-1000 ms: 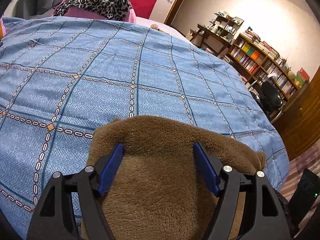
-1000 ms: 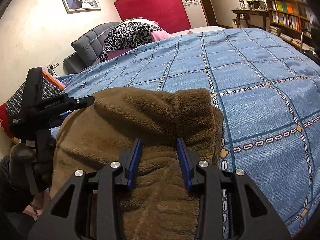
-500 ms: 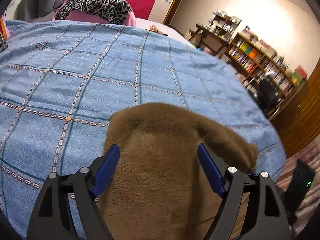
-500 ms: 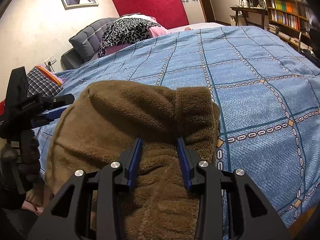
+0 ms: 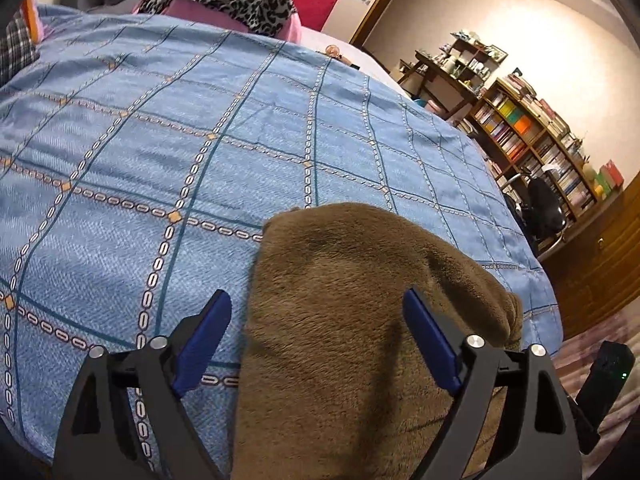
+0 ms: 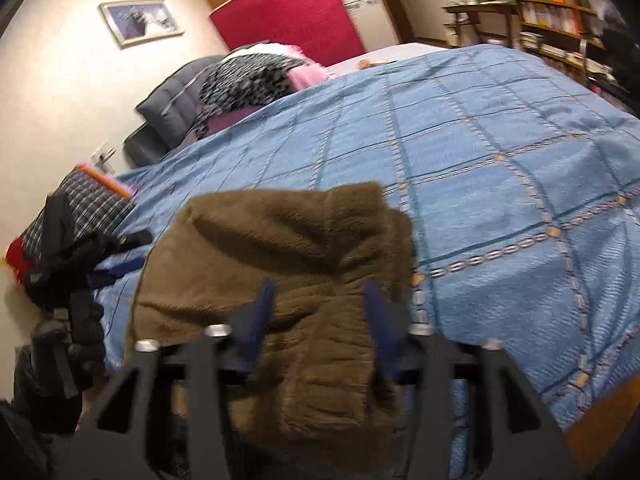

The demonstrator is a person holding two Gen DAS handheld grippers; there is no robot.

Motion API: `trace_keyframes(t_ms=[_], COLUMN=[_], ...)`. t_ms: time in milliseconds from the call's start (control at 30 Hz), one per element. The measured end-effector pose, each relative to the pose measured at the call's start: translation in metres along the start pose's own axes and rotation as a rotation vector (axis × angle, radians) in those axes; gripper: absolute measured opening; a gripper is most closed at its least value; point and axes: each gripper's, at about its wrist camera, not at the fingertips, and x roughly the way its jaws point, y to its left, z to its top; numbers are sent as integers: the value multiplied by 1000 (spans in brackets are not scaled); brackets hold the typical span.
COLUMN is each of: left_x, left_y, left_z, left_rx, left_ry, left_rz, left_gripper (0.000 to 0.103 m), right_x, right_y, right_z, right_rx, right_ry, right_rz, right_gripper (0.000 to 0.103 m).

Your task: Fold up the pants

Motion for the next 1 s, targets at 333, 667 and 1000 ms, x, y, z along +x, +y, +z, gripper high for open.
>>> trace_keyframes(t_ms=[333, 667, 1000], left_x=[5, 8, 4], left_y=[4, 9, 0], left_z=[-2, 1, -8], left_rx=[12, 48, 158], left_ry=[82, 128, 106], left_rz=[6, -38, 4], left_gripper=[89, 90, 94], right_x=[10, 33, 41], right_y=[-17, -24, -21], right_z=[6, 4, 1], right_rx=[103, 139, 132], right_ry=[44, 115, 131], right_rz=[20, 24, 13], right_gripper=[76, 81, 81])
